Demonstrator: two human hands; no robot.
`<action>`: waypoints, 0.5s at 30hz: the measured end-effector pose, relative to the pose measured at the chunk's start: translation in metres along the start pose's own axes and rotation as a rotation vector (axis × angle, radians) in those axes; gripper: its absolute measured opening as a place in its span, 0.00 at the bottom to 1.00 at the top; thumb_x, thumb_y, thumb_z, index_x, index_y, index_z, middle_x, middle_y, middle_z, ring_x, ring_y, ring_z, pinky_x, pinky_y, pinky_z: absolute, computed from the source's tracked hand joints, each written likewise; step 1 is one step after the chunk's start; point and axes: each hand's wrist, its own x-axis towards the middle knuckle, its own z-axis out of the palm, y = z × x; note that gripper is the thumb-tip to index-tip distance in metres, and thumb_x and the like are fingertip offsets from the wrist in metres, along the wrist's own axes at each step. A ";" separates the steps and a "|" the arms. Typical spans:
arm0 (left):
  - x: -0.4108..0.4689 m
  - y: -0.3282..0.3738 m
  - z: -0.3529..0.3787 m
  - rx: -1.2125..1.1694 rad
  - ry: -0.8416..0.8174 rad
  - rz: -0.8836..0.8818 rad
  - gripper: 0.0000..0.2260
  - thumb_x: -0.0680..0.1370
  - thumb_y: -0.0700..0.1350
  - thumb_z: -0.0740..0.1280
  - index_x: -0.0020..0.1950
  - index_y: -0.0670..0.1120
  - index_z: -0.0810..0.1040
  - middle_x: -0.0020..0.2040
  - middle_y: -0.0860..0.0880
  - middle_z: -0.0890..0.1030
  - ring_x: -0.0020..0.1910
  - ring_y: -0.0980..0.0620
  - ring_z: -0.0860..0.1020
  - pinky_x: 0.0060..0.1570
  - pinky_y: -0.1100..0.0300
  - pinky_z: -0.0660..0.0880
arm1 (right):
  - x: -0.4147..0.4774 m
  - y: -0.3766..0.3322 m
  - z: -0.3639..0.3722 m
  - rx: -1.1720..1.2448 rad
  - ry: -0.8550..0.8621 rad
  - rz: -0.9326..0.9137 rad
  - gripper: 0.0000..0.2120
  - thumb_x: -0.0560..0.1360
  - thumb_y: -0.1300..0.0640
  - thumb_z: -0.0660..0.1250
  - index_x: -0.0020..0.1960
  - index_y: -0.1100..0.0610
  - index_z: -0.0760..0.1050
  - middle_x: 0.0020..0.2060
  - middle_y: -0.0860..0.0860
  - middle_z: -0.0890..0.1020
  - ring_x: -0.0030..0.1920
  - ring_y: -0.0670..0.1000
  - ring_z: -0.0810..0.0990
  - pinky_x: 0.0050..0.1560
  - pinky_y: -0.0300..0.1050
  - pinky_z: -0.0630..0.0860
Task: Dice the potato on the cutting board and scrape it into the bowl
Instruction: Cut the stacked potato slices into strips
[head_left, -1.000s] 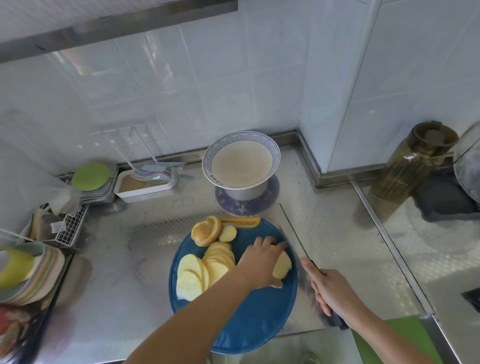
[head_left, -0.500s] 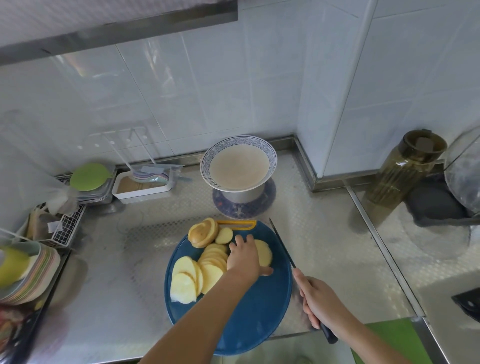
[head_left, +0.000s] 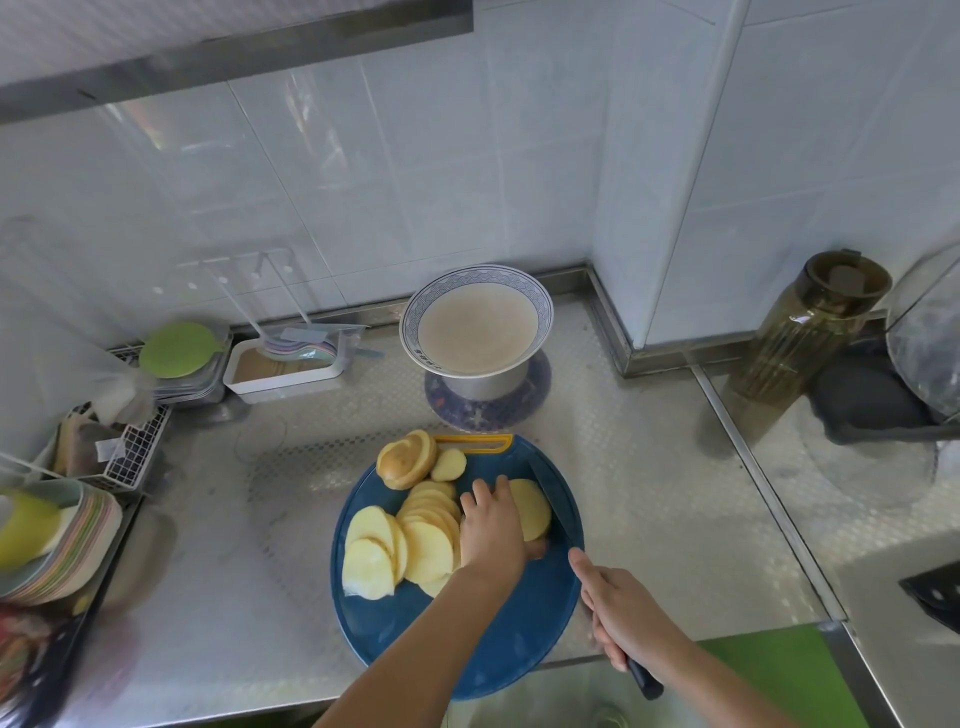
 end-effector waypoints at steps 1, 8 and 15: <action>0.000 -0.002 0.002 -0.012 0.013 0.012 0.44 0.71 0.59 0.72 0.76 0.45 0.52 0.66 0.44 0.62 0.65 0.45 0.64 0.64 0.57 0.65 | -0.001 -0.001 -0.002 -0.002 -0.005 0.006 0.26 0.81 0.37 0.52 0.34 0.56 0.58 0.20 0.49 0.62 0.17 0.48 0.63 0.23 0.41 0.62; -0.006 -0.007 0.015 -0.120 0.152 0.093 0.46 0.71 0.60 0.70 0.79 0.46 0.47 0.72 0.44 0.57 0.71 0.44 0.58 0.72 0.53 0.58 | -0.004 -0.001 -0.013 -0.073 0.050 -0.051 0.28 0.79 0.35 0.49 0.35 0.57 0.61 0.18 0.47 0.65 0.16 0.47 0.63 0.23 0.39 0.63; -0.009 -0.018 0.033 -0.313 0.405 0.287 0.28 0.68 0.50 0.74 0.64 0.41 0.70 0.60 0.43 0.74 0.59 0.43 0.74 0.61 0.57 0.71 | -0.007 -0.002 -0.013 -0.193 0.102 -0.143 0.27 0.78 0.34 0.47 0.35 0.56 0.61 0.22 0.47 0.63 0.18 0.44 0.62 0.28 0.36 0.62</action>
